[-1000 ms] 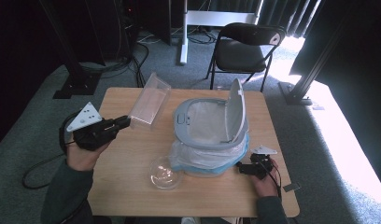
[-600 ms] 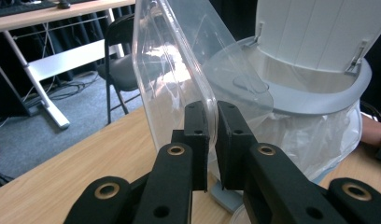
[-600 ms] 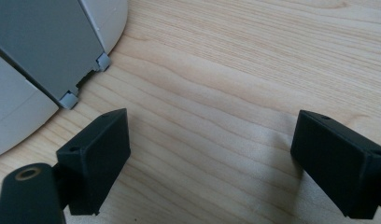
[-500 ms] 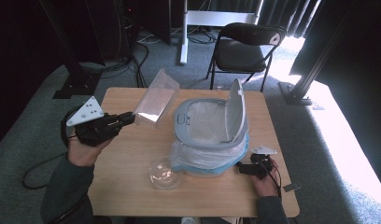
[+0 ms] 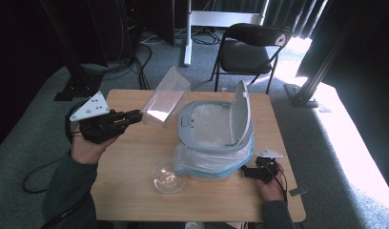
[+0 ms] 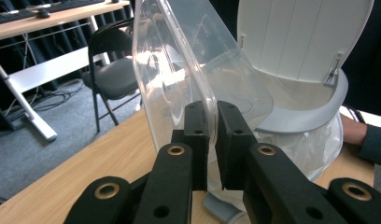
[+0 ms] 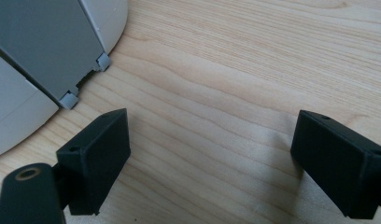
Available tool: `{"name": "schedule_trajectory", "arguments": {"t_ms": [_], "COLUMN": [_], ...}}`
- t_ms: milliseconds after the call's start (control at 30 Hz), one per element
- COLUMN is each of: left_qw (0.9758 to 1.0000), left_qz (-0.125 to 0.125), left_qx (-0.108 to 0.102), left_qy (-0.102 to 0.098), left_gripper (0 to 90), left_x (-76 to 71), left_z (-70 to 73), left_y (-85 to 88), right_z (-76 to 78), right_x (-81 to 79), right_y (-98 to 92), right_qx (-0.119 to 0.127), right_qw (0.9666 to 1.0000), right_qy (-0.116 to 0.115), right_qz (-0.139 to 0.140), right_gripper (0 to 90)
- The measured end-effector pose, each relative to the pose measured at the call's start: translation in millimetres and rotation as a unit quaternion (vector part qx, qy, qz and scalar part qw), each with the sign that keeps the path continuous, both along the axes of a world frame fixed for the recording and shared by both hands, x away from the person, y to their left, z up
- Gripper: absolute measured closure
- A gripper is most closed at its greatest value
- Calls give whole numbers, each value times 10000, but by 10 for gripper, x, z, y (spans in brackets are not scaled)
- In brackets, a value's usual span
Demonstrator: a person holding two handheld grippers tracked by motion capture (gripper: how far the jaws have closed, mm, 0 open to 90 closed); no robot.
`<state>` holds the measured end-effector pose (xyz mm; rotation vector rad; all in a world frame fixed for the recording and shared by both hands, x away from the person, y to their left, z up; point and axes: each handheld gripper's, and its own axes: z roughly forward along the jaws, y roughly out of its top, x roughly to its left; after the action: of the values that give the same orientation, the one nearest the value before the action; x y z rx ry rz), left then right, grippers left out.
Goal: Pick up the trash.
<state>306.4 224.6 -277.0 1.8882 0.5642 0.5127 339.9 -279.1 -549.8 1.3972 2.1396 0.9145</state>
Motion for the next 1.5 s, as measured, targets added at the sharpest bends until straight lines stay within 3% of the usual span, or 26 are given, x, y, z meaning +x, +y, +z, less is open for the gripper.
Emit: {"name": "schedule_trajectory", "arguments": {"t_ms": [600, 1500], "left_qw": [9994, 9957], "left_qz": [-321, -900], "left_qx": [71, 196], "left_qy": [55, 119], "left_gripper": [840, 839], "left_x": [147, 256], "left_z": [162, 350], "left_y": [-116, -407], "right_z": [0, 0], "right_x": [0, 0], "right_y": [0, 0], "right_qx": [1, 0], "right_qw": [10000, 10000], "right_qy": [0, 0], "right_qz": [0, 1], "right_gripper": [111, 111]}}
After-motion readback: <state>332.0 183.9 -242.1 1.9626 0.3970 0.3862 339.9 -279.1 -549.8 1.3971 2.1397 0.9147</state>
